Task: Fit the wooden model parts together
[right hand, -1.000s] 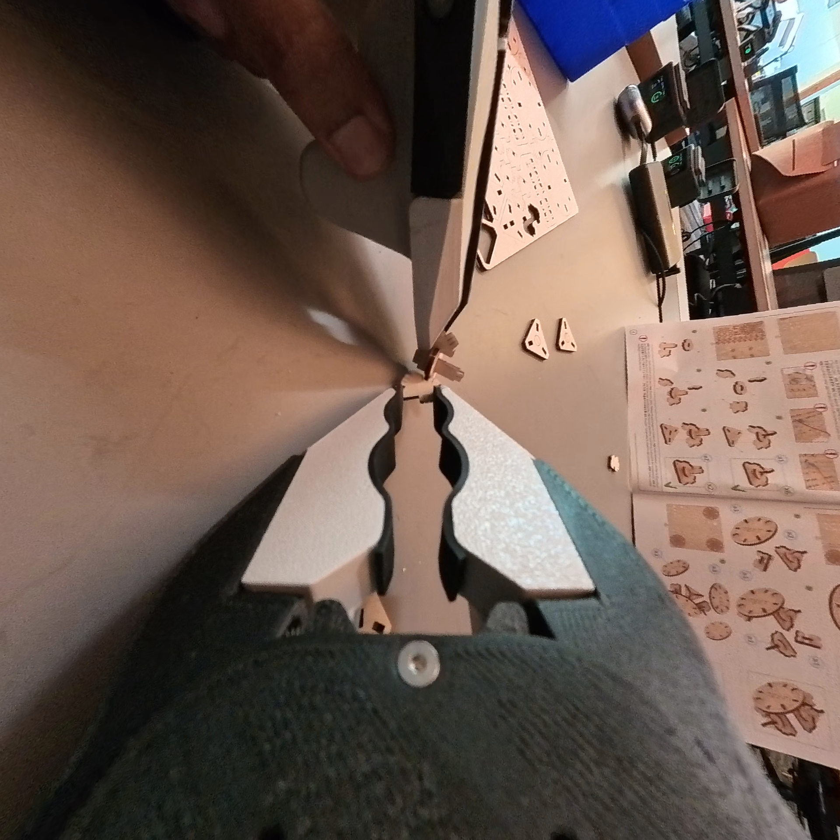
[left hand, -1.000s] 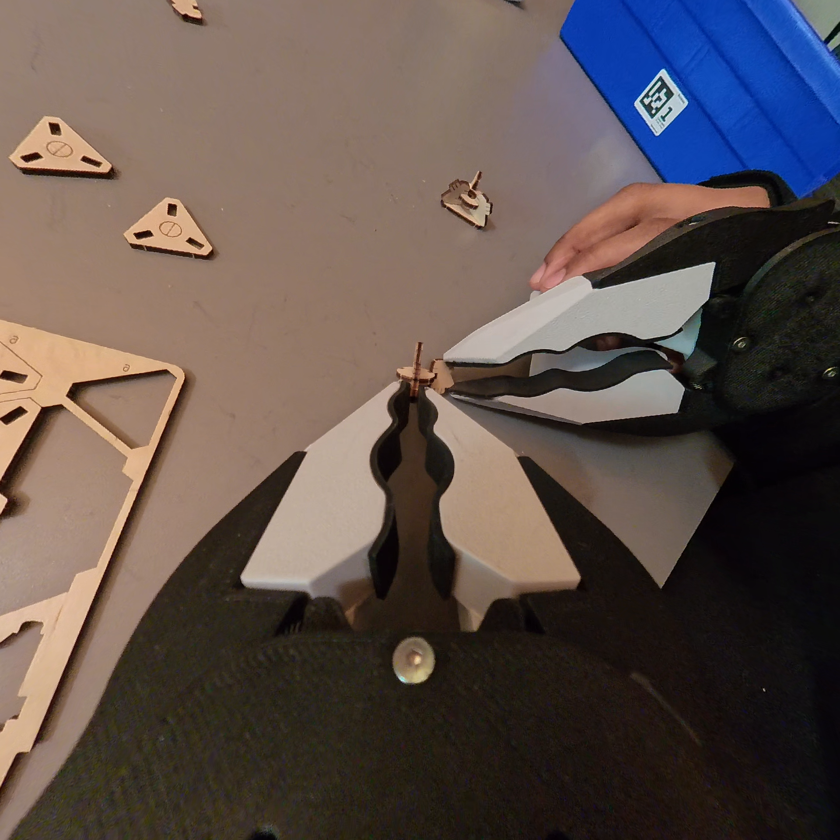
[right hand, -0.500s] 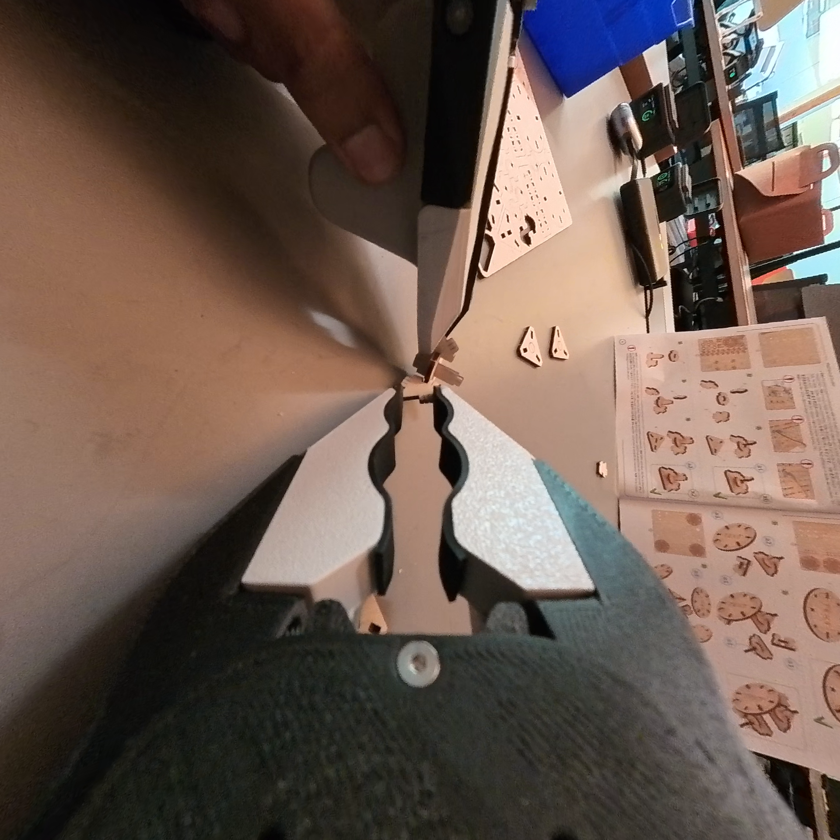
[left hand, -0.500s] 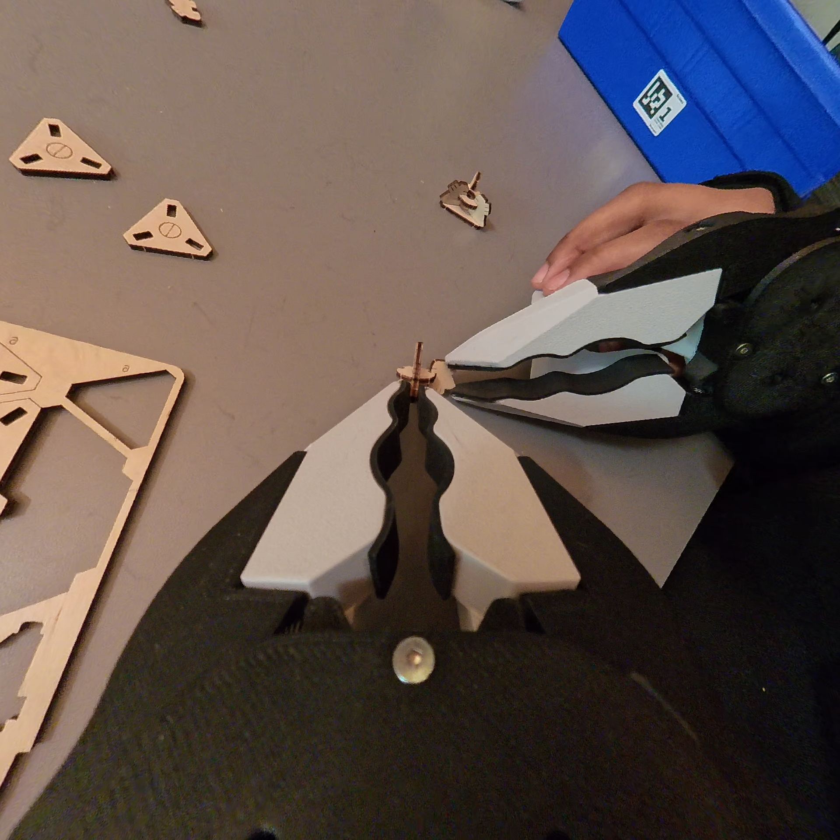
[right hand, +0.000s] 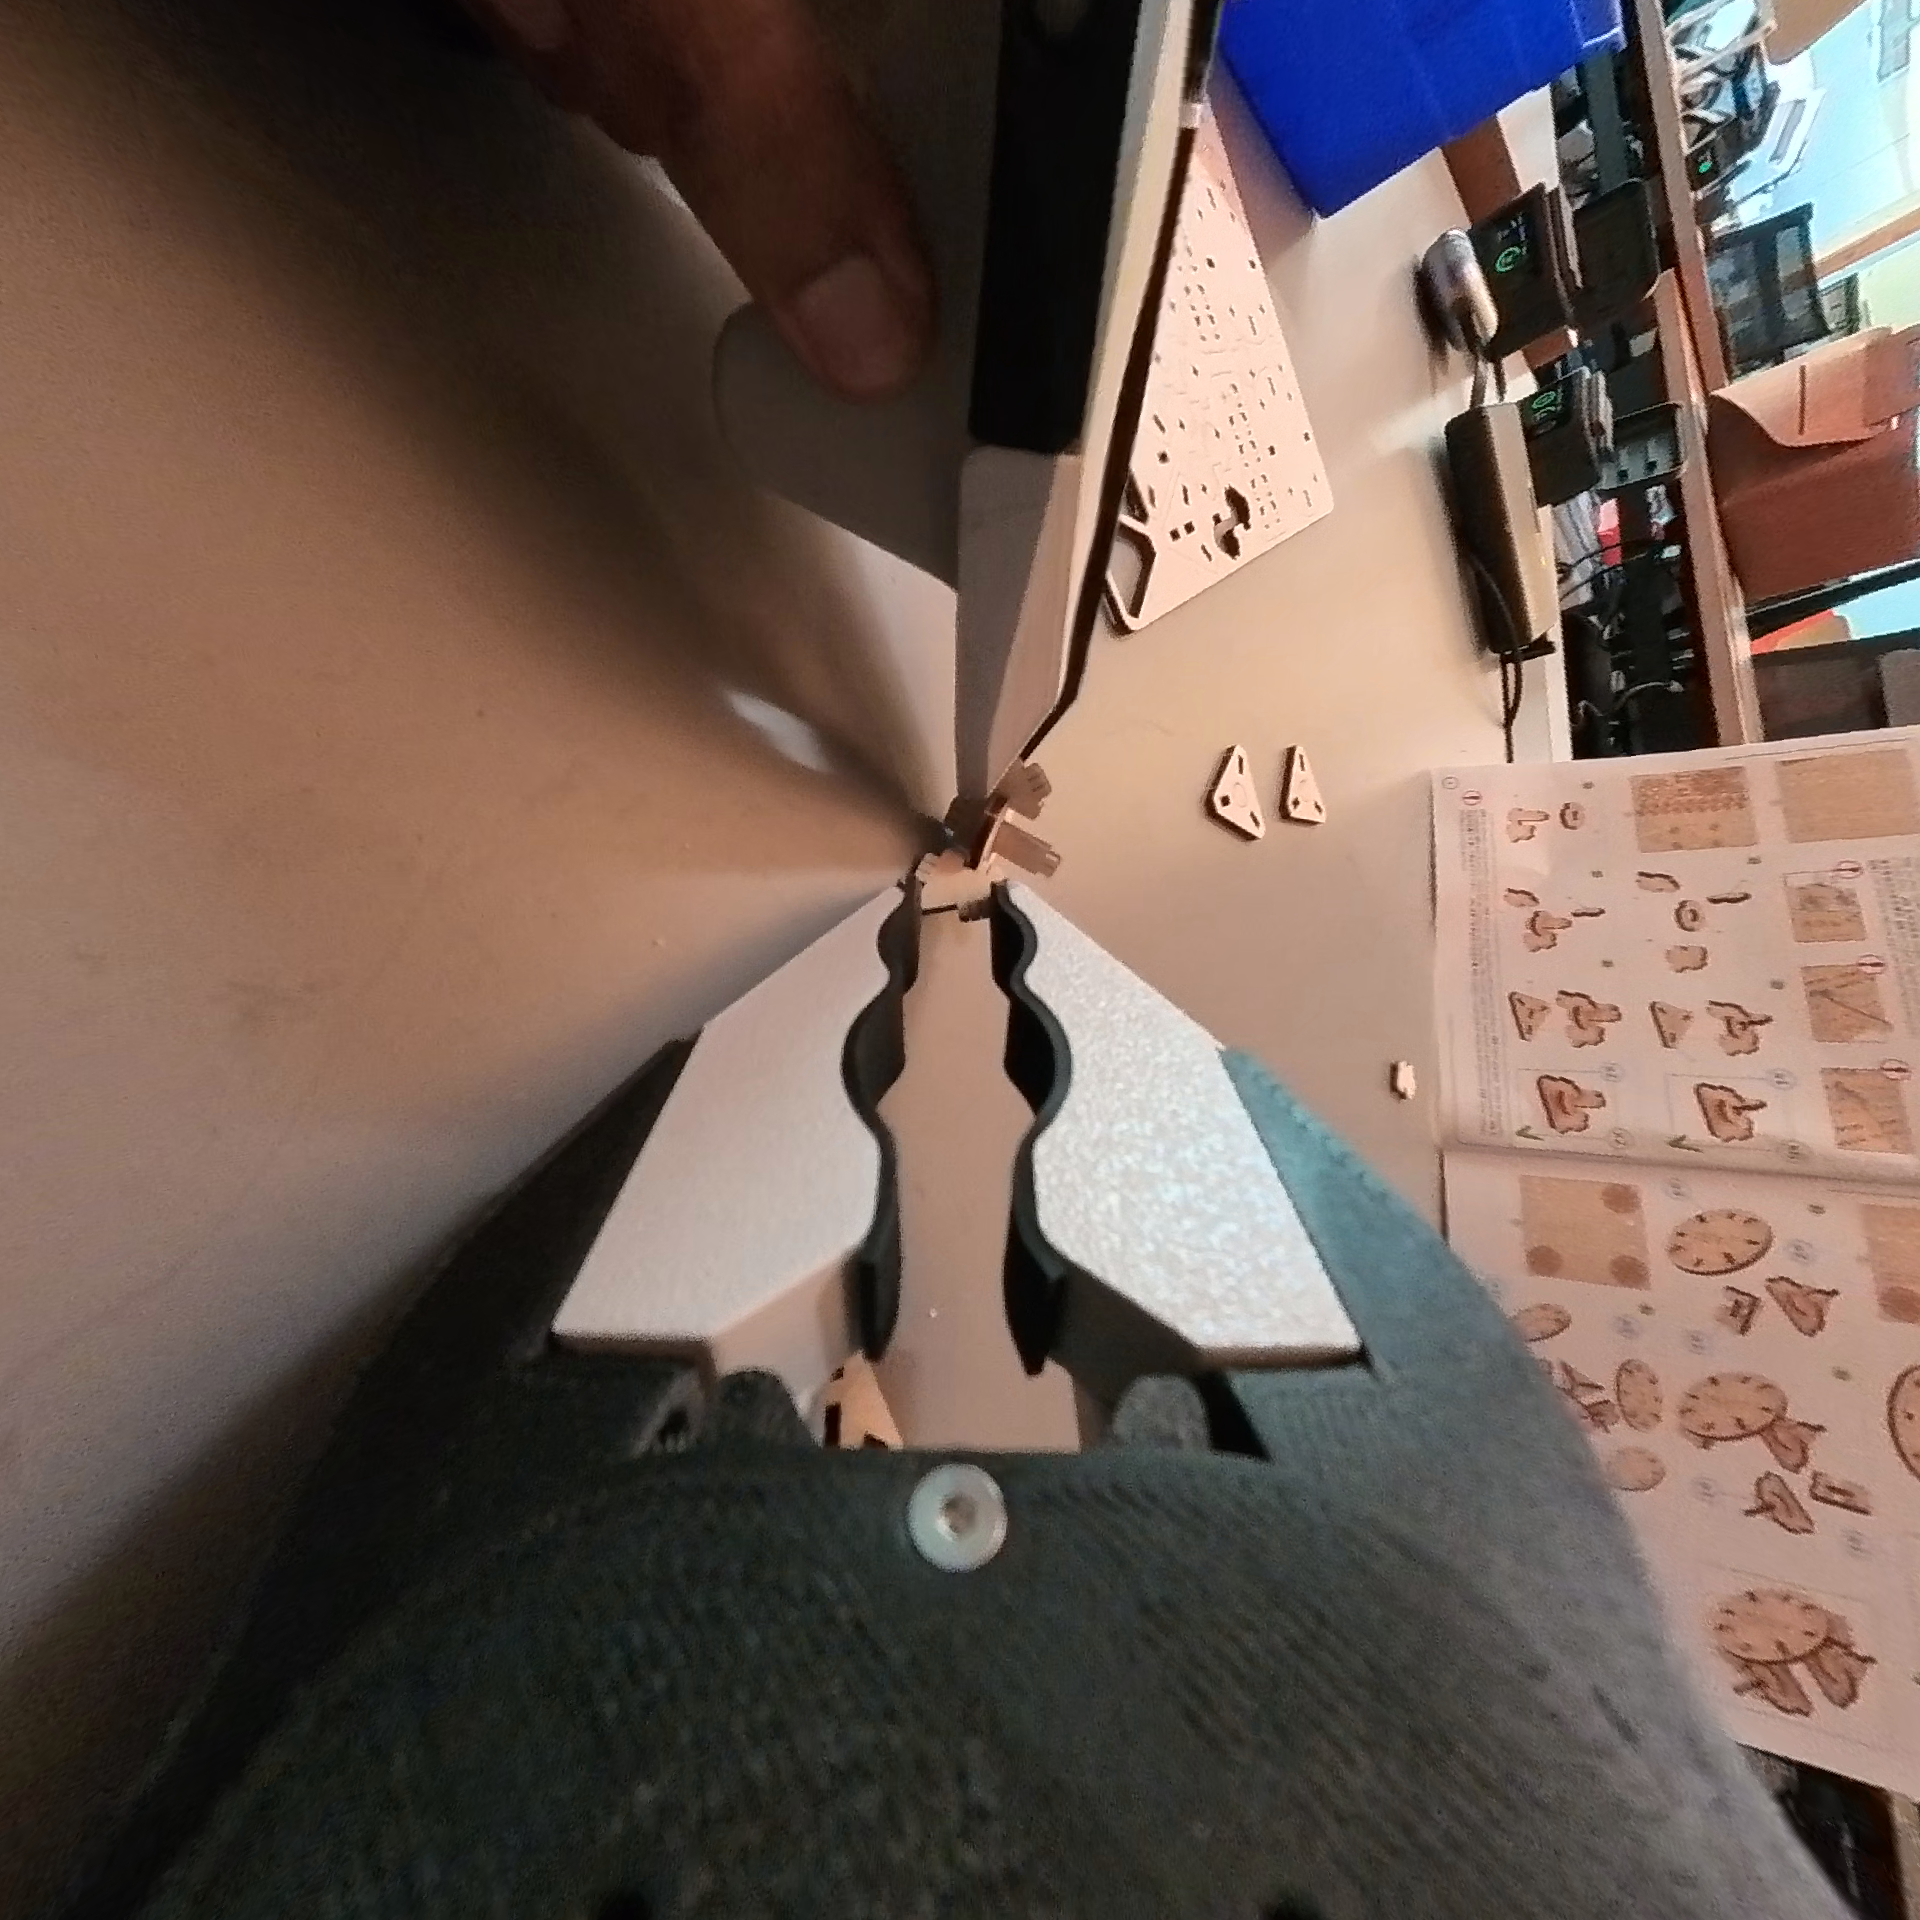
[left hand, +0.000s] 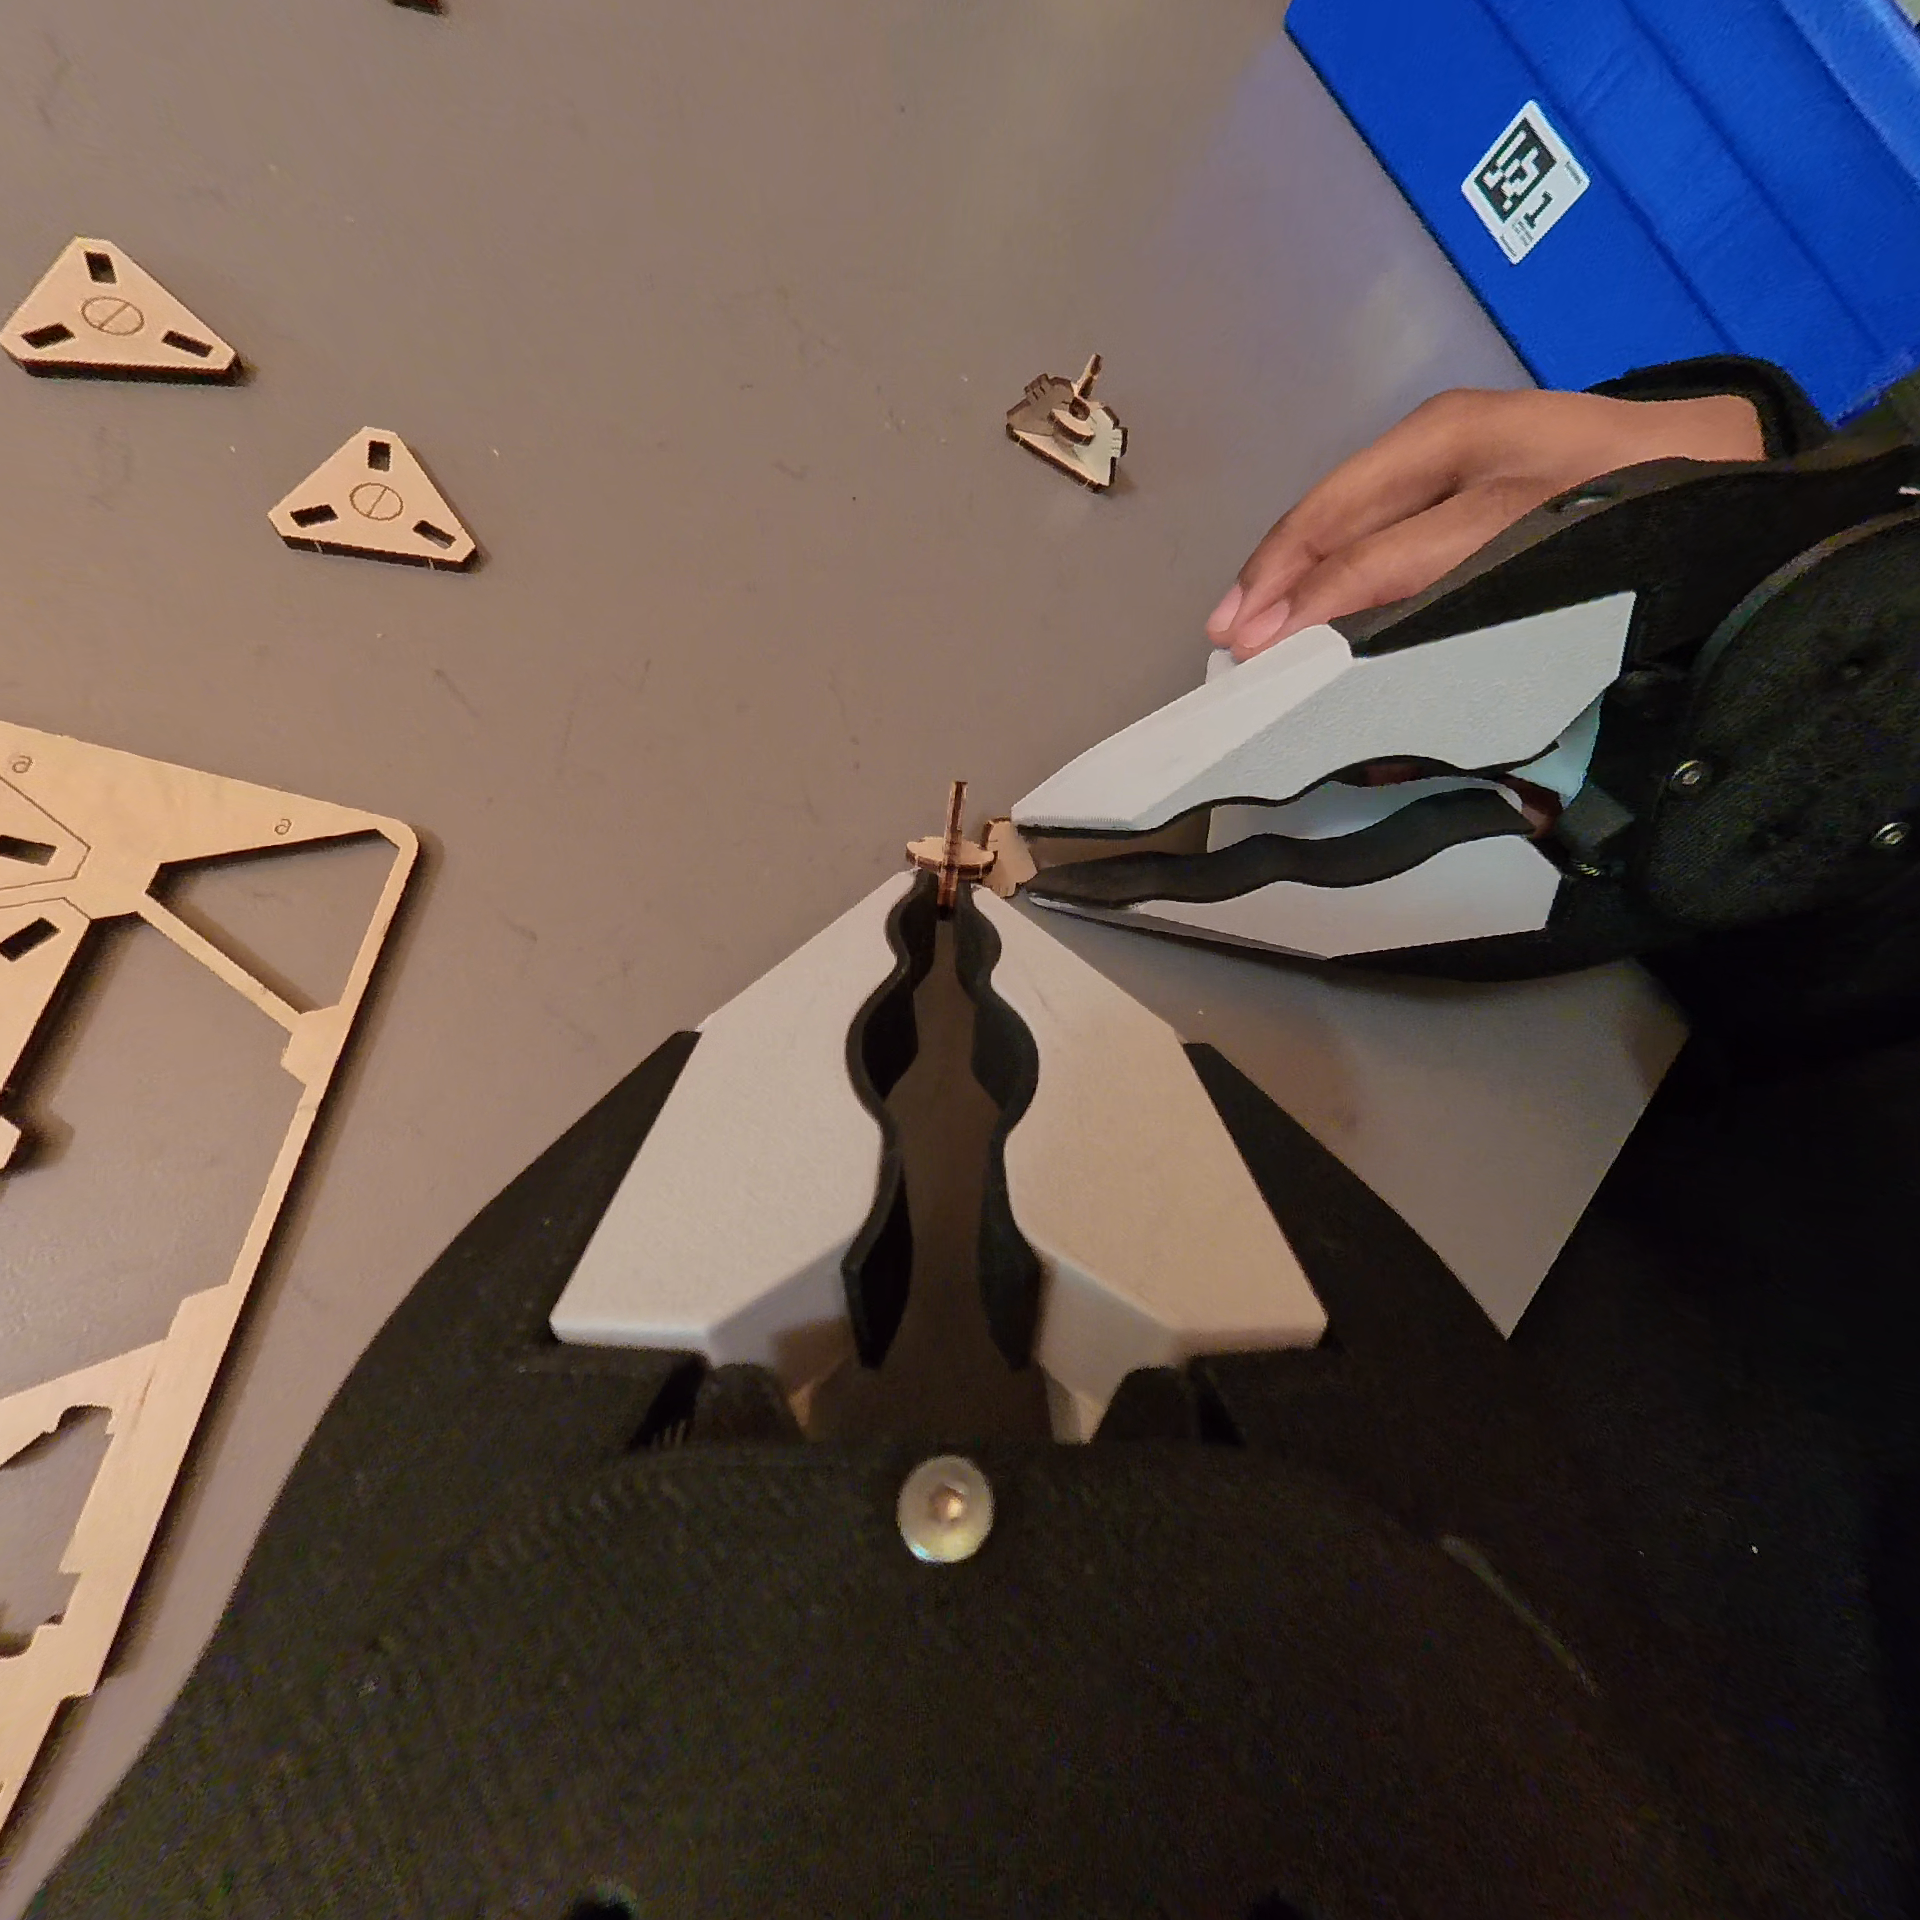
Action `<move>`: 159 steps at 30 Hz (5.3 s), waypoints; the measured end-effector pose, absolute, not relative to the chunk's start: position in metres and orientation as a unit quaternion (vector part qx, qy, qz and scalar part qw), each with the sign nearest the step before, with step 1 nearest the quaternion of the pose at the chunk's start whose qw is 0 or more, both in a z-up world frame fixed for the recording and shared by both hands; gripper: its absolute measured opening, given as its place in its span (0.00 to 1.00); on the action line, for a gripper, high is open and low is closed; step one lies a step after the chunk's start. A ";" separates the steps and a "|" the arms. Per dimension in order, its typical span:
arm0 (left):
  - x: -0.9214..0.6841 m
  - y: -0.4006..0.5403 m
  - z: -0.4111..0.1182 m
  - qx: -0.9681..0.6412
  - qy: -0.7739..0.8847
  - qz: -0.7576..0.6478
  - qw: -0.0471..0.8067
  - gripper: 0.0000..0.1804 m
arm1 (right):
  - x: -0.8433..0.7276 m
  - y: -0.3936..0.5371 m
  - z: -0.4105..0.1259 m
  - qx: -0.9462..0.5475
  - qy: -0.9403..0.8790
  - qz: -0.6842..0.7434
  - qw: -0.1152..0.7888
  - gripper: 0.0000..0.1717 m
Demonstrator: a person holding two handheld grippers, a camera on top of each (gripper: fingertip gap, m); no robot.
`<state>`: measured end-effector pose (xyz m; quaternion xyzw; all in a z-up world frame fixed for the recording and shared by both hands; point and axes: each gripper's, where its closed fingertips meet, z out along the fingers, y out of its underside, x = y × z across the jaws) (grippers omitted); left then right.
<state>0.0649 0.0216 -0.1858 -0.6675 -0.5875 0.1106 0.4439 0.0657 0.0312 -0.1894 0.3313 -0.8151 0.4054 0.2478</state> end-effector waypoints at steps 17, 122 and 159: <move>0.066 0.020 -0.186 -0.668 -0.589 0.119 0.439 0.00 | 0.065 0.030 -0.189 0.323 -0.819 0.404 0.248 0.07; -0.090 0.059 -0.057 -0.681 -0.378 0.248 0.575 0.00 | -0.125 0.107 -0.033 -0.207 -0.633 0.746 -0.016 0.13; -0.060 0.071 -0.042 -0.644 -0.276 0.285 0.655 0.18 | -0.064 0.072 -0.042 -0.014 -0.680 0.722 0.128 0.01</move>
